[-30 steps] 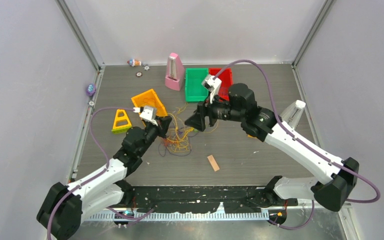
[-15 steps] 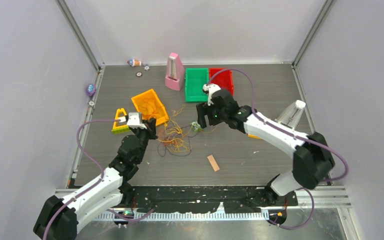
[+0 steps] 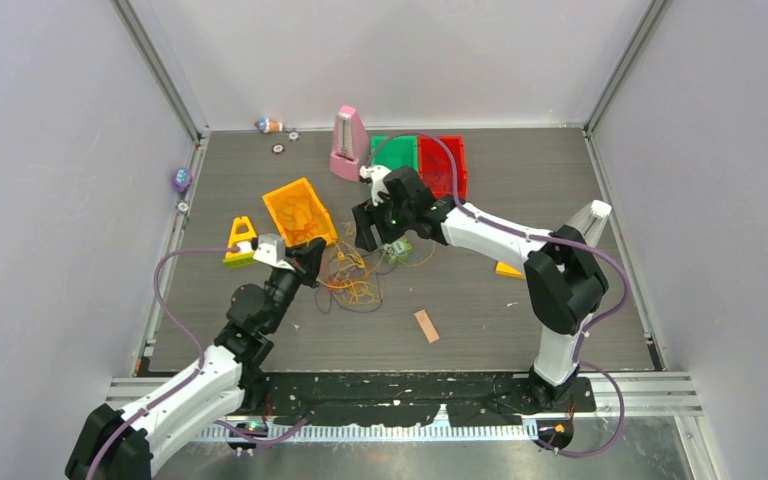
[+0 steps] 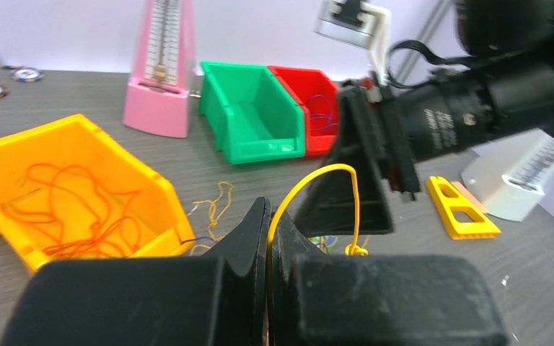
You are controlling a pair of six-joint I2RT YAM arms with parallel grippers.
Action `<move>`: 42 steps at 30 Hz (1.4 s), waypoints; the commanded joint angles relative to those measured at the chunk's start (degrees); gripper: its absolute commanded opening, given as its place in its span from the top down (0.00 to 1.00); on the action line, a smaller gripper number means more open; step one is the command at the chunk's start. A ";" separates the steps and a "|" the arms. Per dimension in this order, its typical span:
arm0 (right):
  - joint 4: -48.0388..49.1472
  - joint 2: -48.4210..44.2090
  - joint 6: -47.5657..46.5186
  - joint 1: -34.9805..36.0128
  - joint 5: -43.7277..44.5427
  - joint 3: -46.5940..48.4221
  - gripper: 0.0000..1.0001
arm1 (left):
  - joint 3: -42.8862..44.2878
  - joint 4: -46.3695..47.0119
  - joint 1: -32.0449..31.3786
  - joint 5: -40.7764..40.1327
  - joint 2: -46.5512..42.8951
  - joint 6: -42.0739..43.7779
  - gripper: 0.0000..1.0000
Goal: Untangle the cables
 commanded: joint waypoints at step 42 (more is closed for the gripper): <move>-2.69 -31.56 2.22 -21.33 26.93 -10.56 0.95 | 4.78 -11.99 -0.10 -26.89 1.16 -4.70 1.00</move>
